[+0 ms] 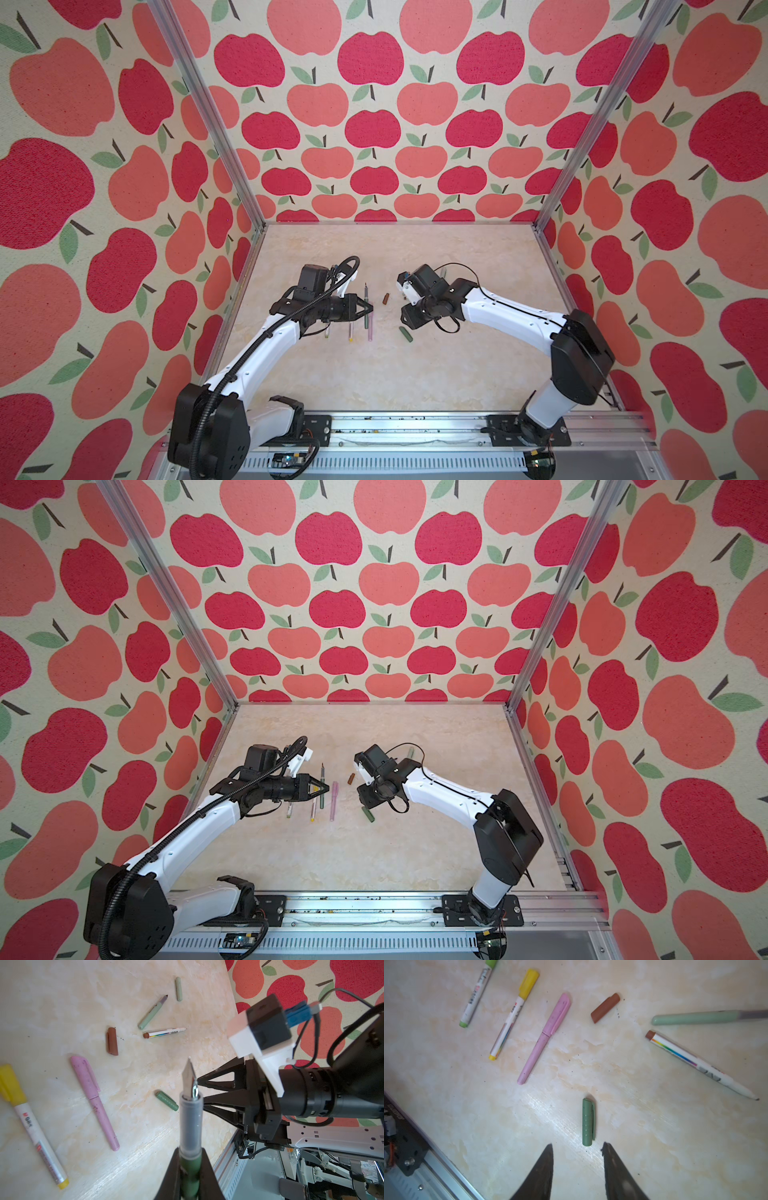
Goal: Insert the pens into the pen caps
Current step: 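Grasp the green cap on the table with the right gripper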
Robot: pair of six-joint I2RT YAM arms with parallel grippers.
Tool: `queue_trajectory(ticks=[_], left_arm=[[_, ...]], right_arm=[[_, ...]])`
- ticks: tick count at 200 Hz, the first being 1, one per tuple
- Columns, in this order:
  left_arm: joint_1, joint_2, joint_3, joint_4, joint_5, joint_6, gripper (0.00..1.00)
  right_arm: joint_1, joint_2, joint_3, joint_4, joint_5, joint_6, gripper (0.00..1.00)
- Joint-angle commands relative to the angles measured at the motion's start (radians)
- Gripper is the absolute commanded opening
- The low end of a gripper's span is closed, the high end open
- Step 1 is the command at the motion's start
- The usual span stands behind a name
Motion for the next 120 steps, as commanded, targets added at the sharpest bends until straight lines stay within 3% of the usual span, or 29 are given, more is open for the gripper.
queue_trajectory(ticks=[1, 27, 64, 120], left_arm=[[0.009, -0.042, -0.04, -0.033, -0.034, -0.025, 0.0], [0.011, -0.076, -0.095, 0.015, -0.039, -0.064, 0.0], [0.011, -0.074, -0.144, 0.093, -0.022, -0.102, 0.0], [0.011, -0.033, -0.144, 0.146, -0.003, -0.116, 0.0]], right_arm=[[0.028, 0.05, 0.049, -0.072, 0.076, -0.058, 0.42], [0.05, 0.109, 0.062, -0.074, 0.08, -0.063, 0.4], [0.052, 0.184, 0.071, -0.069, 0.082, -0.063, 0.3], [0.052, 0.235, 0.089, -0.061, 0.085, -0.071, 0.27]])
